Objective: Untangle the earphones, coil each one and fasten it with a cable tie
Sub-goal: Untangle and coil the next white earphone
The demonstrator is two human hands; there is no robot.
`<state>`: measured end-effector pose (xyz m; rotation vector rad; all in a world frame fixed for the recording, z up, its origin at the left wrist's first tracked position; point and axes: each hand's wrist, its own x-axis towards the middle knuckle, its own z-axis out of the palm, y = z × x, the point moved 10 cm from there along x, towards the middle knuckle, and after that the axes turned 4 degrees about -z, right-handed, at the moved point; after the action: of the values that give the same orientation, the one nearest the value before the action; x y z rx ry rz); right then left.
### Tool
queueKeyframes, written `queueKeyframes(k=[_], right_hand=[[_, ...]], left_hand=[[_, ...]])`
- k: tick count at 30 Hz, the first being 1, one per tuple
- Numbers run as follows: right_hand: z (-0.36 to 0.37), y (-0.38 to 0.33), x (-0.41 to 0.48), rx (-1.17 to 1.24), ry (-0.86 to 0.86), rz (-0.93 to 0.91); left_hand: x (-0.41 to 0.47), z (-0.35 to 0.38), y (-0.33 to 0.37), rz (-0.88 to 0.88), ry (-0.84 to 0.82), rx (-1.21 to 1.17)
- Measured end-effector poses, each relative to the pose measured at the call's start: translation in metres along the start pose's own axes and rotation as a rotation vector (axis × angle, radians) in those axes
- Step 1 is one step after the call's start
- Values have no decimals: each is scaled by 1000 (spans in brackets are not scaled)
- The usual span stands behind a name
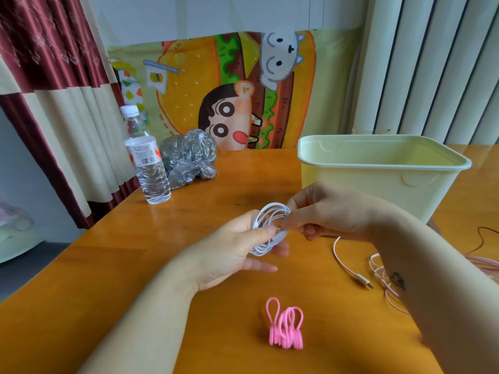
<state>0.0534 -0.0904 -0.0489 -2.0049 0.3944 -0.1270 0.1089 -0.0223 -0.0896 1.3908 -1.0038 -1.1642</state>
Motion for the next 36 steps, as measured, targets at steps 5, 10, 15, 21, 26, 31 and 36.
queueKeyframes(k=[5, 10, 15, 21, 26, 31, 36], right_hand=[[-1, -8, -2, -236, 39, 6], [-4, -13, -3, -264, 63, -11], [-7, -15, -4, -278, 81, -18], [-4, -15, -1, -218, 106, -32], [0, -22, 0, -392, 145, -49], [3, -28, -5, -465, 131, -70], [-1, -27, -4, -282, 114, -88]], left_hand=[[0, -5, 8, 26, 103, 119], [1, -2, 11, 69, 119, 106], [1, -8, 15, 96, 206, 232], [-6, -12, 23, 96, 233, 564], [-9, -16, 24, 73, 236, 637], [-10, -23, 32, 172, 310, 480], [-5, -13, 26, 178, 238, 222]])
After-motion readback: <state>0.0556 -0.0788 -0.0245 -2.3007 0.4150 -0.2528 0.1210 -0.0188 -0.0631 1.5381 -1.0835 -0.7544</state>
